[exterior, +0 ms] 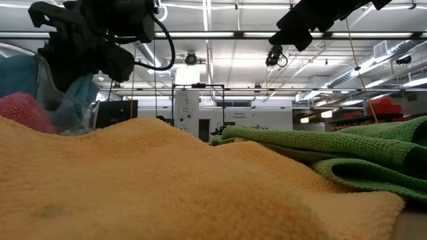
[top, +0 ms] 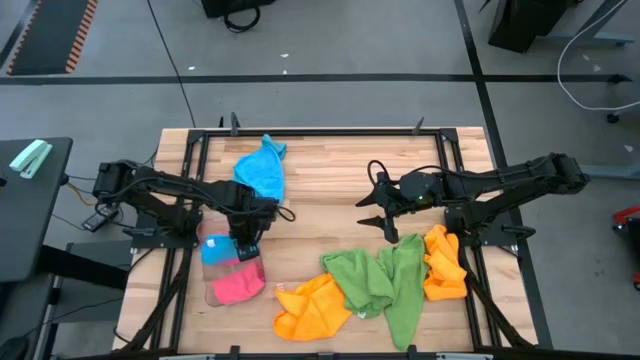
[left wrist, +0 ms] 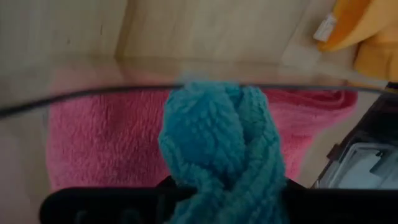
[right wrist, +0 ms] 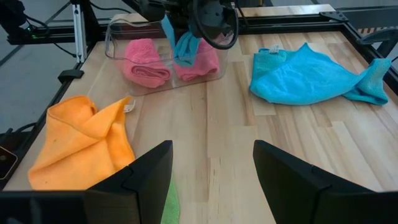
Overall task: Fold microfiber towels
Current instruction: Put the bottom blue microfiber cloth into the transparent bin
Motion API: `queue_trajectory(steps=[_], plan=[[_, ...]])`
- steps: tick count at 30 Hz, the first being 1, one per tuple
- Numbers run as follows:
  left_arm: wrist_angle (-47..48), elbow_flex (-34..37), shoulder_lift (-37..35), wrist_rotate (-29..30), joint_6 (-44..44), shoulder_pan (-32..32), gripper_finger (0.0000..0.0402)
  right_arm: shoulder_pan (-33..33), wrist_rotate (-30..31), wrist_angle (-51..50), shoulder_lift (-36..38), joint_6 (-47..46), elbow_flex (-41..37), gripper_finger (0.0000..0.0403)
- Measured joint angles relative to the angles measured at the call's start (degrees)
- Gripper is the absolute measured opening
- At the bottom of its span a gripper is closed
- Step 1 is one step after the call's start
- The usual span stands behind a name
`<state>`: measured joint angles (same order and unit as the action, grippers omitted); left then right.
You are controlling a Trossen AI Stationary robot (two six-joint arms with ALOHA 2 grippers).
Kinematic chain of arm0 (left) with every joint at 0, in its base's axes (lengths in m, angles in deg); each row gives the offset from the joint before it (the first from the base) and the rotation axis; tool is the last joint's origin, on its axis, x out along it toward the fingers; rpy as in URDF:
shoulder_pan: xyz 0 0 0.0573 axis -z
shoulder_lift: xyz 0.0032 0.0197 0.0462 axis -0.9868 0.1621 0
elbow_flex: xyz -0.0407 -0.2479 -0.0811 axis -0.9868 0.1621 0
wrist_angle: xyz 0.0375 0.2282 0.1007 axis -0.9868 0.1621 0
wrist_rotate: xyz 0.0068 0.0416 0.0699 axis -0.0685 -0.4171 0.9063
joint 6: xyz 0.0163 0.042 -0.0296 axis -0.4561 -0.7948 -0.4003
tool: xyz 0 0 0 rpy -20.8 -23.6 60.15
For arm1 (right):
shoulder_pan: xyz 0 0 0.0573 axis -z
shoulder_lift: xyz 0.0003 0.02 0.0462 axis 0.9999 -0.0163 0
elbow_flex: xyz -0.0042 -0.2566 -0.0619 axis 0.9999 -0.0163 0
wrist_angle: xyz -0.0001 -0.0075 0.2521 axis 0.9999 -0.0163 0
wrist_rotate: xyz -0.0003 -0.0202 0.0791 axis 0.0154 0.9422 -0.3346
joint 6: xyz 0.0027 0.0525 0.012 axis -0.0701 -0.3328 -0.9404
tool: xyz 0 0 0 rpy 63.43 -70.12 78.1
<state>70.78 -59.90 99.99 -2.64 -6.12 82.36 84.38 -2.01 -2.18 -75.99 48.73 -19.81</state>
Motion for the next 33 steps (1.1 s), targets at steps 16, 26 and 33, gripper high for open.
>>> queue_trajectory(steps=[16,26,33], plan=[[-0.06,1.99,0.00,2.47,1.48,0.07,0.0123,0.02,0.00,-0.07,0.00,-0.07,0.00,0.0233],[5.82,-4.15,0.00,9.81,-1.16,1.14,0.0212,0.02,0.00,0.17,0.00,-0.05,0.00,0.0233],[10.38,-8.16,0.00,17.74,-5.46,1.47,0.0206,-0.01,0.00,0.17,0.00,-0.07,0.00,0.0233]])
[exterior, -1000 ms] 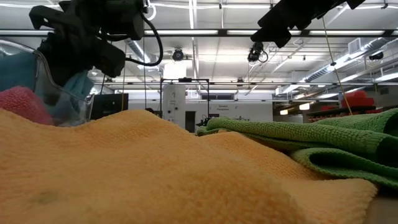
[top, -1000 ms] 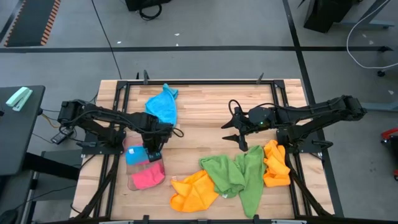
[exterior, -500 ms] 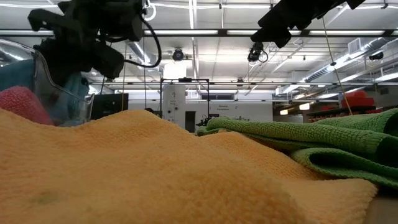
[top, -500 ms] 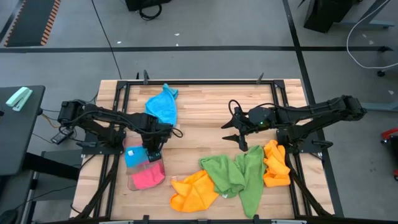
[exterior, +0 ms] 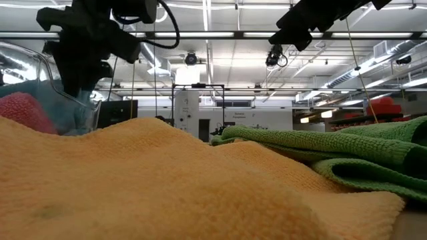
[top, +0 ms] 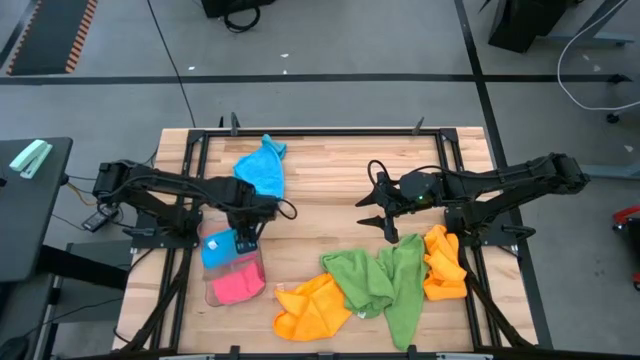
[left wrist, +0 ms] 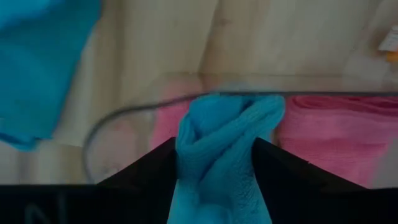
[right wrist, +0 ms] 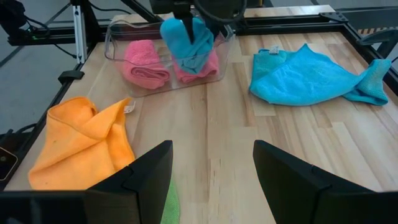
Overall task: Fold microfiber towels
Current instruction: Put the bottom blue microfiber cloth into the transparent bin
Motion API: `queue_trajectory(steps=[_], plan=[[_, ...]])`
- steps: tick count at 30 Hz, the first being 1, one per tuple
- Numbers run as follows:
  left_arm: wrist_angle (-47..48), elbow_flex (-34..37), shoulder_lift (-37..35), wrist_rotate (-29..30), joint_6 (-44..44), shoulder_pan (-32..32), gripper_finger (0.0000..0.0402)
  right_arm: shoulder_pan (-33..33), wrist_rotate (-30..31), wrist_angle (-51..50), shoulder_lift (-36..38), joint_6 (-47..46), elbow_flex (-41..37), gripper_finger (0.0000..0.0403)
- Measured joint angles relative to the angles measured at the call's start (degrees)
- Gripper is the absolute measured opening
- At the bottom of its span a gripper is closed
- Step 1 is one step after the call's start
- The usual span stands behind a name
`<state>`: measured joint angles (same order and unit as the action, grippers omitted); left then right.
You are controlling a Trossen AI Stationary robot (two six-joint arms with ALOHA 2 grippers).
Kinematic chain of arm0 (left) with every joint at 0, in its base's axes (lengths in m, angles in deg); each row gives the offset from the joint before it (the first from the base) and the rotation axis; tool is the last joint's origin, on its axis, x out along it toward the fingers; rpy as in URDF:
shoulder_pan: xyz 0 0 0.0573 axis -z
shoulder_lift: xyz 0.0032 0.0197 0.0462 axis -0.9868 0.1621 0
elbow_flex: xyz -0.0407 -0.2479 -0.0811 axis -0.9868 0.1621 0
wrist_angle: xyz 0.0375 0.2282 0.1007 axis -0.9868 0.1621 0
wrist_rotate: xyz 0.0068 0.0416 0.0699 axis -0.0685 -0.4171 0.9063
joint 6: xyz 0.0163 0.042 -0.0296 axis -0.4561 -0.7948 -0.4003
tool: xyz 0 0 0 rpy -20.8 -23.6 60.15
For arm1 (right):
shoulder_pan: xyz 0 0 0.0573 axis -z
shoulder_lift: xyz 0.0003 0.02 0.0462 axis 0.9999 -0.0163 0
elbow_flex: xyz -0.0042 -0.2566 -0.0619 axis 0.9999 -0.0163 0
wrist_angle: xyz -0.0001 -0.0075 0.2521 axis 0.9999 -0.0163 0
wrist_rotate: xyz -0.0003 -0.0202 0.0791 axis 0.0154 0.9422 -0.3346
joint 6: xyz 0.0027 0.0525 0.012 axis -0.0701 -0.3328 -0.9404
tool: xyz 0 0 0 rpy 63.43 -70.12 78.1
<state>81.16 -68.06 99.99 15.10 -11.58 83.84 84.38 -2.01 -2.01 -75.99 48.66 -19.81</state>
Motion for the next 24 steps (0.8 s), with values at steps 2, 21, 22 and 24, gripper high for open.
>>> queue_trajectory(steps=[2,21,22,24], plan=[[0.17,-0.04,0.00,2.35,-2.30,0.56,0.0196,0.02,0.00,0.00,0.00,-0.02,0.00,0.0233],[8.37,-9.53,-0.02,-5.48,7.61,8.28,0.0111,0.02,0.00,-0.22,0.00,0.00,0.00,0.0233],[8.40,-8.27,-0.02,-6.03,9.00,9.38,0.0107,0.02,0.00,-0.24,0.00,0.00,0.00,0.0233],[8.53,-5.09,-0.02,-8.28,11.73,11.23,0.0100,0.02,0.00,-0.24,0.00,0.02,0.00,0.0233]])
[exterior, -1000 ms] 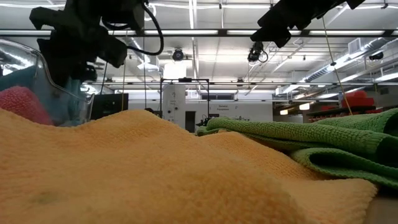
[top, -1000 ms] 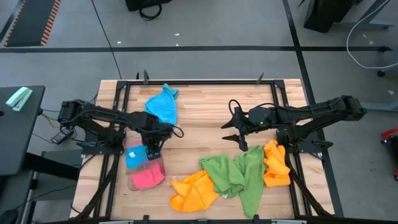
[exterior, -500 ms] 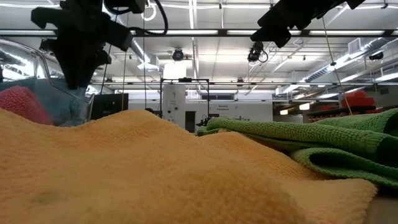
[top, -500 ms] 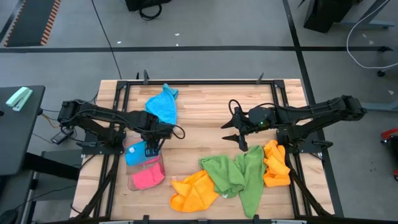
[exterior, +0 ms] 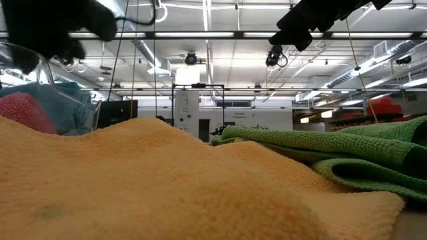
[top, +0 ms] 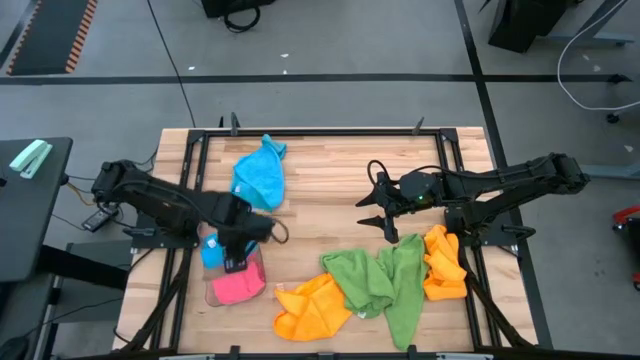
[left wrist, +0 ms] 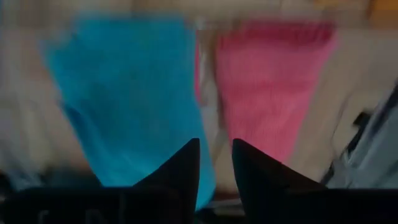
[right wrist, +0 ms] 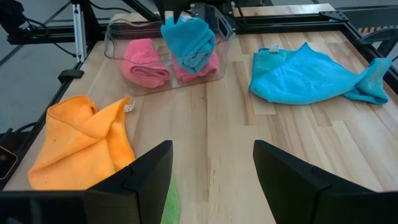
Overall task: Fold microfiber towels
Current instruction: Put the bottom blue microfiber cloth into the transparent bin
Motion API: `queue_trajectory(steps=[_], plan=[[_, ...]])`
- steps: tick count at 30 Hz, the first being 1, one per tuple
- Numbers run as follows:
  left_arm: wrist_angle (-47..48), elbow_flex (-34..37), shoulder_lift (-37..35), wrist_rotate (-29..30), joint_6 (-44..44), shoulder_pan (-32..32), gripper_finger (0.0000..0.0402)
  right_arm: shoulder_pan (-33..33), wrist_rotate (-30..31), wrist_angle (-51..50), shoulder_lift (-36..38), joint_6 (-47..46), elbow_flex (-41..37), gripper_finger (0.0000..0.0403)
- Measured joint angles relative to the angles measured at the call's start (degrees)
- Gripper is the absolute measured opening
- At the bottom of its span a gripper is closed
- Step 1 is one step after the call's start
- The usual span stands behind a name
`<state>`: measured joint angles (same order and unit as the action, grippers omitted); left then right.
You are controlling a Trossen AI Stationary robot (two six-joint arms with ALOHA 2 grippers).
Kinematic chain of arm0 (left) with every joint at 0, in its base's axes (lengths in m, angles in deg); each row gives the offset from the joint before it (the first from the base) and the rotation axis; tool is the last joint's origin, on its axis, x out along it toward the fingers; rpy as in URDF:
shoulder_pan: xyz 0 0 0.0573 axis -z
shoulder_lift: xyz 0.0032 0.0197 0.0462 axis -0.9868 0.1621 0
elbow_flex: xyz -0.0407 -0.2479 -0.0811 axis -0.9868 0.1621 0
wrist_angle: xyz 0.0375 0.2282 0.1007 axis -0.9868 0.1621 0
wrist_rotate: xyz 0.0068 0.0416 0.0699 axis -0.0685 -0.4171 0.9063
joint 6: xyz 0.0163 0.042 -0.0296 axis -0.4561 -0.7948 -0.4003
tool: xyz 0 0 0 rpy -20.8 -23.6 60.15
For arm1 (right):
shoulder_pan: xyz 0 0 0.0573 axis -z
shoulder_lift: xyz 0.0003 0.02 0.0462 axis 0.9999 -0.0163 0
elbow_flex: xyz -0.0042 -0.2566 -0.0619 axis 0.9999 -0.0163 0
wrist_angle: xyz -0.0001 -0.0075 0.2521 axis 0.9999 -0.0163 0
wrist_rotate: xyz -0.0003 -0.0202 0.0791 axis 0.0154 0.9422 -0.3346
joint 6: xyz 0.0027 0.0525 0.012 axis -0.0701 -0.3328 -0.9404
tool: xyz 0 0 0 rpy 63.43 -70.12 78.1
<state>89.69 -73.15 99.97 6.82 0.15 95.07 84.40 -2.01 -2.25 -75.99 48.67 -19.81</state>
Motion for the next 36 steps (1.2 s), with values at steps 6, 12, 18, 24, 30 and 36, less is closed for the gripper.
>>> queue_trajectory(steps=[6,12,18,24,30,36], plan=[[0.36,8.32,0.01,-2.11,2.79,2.91,0.0078,-0.01,0.01,0.23,0.00,0.56,0.00,0.0233],[3.17,10.24,0.02,7.68,2.43,1.41,0.0053,0.04,0.01,0.55,0.00,0.79,0.00,0.0233],[2.07,10.24,0.02,13.84,-0.90,1.22,0.0032,0.02,0.02,0.57,0.00,0.79,0.00,0.0233],[1.07,10.24,0.02,19.64,-2.08,1.22,0.0016,0.04,0.02,0.50,0.00,0.79,0.00,0.0233],[11.84,6.18,0.04,14.64,-0.13,1.16,0.0015,0.04,0.02,0.48,0.00,0.79,0.00,0.0233],[5.06,2.77,-0.87,8.08,2.87,2.78,0.0021,0.02,0.02,0.41,0.00,0.49,0.00,0.0233]])
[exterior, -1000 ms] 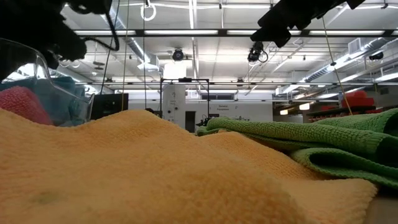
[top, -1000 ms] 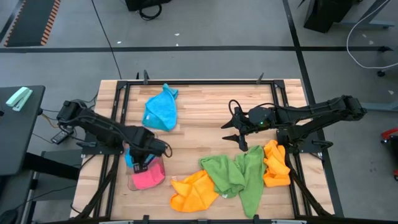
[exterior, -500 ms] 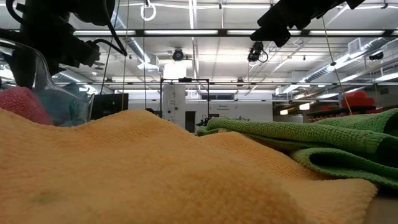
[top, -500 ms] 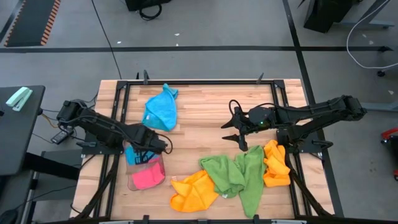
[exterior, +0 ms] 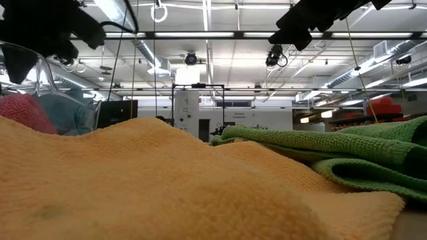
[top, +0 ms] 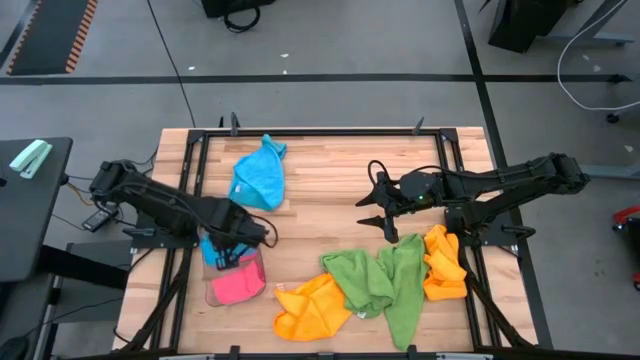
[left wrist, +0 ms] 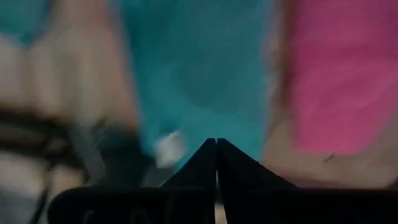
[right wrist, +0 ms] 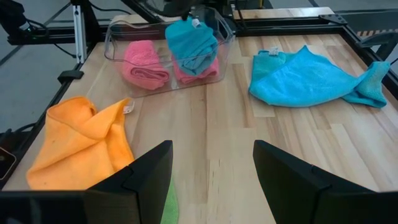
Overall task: Fold microfiber towels
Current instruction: Put the bottom blue microfiber cloth into the transparent bin
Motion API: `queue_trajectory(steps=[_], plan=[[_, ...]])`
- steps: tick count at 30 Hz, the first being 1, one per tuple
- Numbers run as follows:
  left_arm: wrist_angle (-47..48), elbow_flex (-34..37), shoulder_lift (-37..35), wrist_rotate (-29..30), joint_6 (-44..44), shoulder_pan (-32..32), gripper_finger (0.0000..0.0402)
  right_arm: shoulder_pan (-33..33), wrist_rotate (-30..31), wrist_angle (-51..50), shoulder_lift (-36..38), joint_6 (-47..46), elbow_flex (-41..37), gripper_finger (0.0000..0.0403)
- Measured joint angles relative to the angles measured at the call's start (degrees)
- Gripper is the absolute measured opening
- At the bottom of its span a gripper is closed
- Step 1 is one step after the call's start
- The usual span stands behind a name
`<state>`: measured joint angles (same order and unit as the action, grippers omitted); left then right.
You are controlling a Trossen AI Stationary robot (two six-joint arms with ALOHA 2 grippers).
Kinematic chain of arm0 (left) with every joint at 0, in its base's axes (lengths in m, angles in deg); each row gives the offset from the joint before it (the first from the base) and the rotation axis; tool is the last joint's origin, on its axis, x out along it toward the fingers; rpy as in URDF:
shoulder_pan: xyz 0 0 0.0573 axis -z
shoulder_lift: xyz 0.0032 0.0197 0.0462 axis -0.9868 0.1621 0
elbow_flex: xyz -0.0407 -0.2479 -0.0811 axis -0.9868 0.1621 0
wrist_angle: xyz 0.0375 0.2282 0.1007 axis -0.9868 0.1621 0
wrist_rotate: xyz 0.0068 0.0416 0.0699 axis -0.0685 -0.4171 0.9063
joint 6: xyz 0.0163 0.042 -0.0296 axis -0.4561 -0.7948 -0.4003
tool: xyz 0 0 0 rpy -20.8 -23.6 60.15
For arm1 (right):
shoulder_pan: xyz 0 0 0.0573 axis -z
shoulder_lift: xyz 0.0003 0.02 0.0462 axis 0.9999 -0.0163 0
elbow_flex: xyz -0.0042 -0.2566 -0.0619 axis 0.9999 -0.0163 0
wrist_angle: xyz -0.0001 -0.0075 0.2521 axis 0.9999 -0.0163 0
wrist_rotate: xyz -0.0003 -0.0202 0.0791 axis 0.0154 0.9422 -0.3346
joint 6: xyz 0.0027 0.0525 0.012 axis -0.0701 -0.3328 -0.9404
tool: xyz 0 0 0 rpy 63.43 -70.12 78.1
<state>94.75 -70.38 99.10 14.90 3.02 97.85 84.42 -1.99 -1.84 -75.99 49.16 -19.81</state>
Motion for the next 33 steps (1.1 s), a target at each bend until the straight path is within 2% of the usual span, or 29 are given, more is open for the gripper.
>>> queue_trajectory(steps=[5,8,16,21,25,30,33], plan=[[-7.97,3.36,0.74,-4.41,0.48,1.61,0.0011,-0.02,0.00,-0.32,0.00,-0.11,0.00,0.0233],[-7.72,6.16,1.36,-4.97,0.28,2.18,0.0011,-0.02,-0.02,-0.30,0.00,-0.09,0.00,0.0233],[-8.03,14.86,1.55,2.02,-1.00,1.56,0.0018,-0.02,-0.01,-0.24,0.00,0.09,0.00,0.0233],[-11.88,18.26,1.55,2.65,-1.76,1.56,0.0009,-0.02,-0.02,-0.20,0.00,0.11,-0.02,0.0233],[-8.35,16.97,1.57,2.53,-0.16,1.51,0.0012,-0.02,-0.02,-0.18,0.00,0.13,-0.02,0.0233],[0.40,9.42,1.57,2.55,0.02,1.51,0.0027,-0.04,-0.02,-0.15,0.00,0.12,-0.02,0.0233],[0.66,5.34,1.55,3.66,0.15,1.52,0.0027,-0.04,-0.02,-0.15,0.00,0.13,-0.02,0.0233]])
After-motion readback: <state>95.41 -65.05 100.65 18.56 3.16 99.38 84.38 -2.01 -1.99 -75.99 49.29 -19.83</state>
